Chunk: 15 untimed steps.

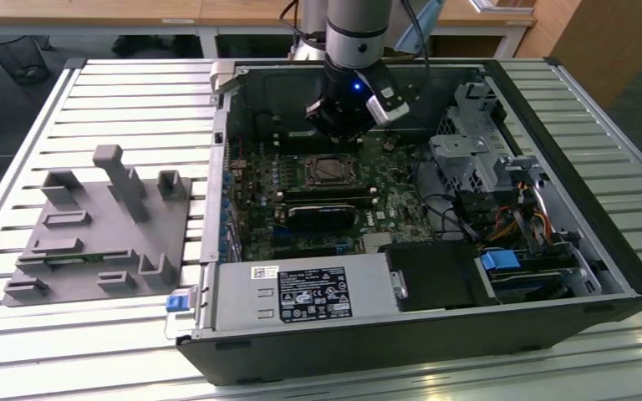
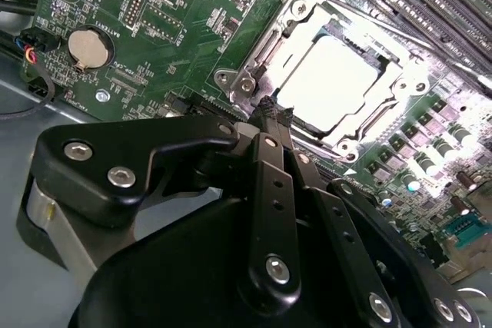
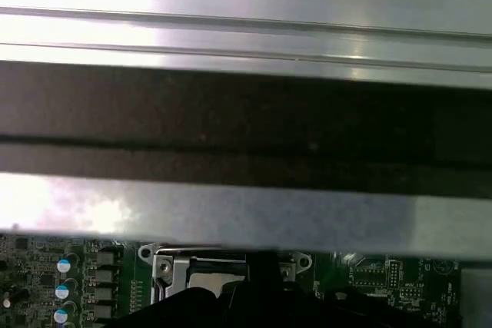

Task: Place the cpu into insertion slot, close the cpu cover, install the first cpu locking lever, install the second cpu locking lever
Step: 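Install the second cpu locking lever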

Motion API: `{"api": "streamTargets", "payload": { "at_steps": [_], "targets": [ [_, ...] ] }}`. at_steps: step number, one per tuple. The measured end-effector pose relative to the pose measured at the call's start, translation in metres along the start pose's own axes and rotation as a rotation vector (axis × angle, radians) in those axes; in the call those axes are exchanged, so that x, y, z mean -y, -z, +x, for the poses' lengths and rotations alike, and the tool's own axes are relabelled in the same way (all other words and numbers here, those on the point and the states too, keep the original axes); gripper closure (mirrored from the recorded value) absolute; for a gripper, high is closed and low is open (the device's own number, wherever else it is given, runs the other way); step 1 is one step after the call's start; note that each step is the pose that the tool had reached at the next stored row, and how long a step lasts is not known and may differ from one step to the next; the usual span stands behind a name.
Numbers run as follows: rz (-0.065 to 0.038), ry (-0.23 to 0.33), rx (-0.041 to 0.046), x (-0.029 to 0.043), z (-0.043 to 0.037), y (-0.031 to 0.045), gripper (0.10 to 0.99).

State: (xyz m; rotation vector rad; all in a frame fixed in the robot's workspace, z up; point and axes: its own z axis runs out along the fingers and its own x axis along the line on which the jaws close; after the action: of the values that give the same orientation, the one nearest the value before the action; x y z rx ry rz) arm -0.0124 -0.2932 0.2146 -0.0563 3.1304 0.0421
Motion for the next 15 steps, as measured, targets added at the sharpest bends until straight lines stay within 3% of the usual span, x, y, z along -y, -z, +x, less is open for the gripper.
{"api": "streamTargets", "payload": {
  "at_steps": [5, 11, 15],
  "targets": [
    [-0.001, 0.000, 0.0001, 0.0024, 0.0001, 0.0024, 0.980],
    [-0.002, 0.000, 0.0002, 0.0029, -0.0001, 0.0158, 0.980],
    [-0.002, 0.000, 0.0001, 0.0099, 0.0002, 0.0161, 0.980]
  ]
}}
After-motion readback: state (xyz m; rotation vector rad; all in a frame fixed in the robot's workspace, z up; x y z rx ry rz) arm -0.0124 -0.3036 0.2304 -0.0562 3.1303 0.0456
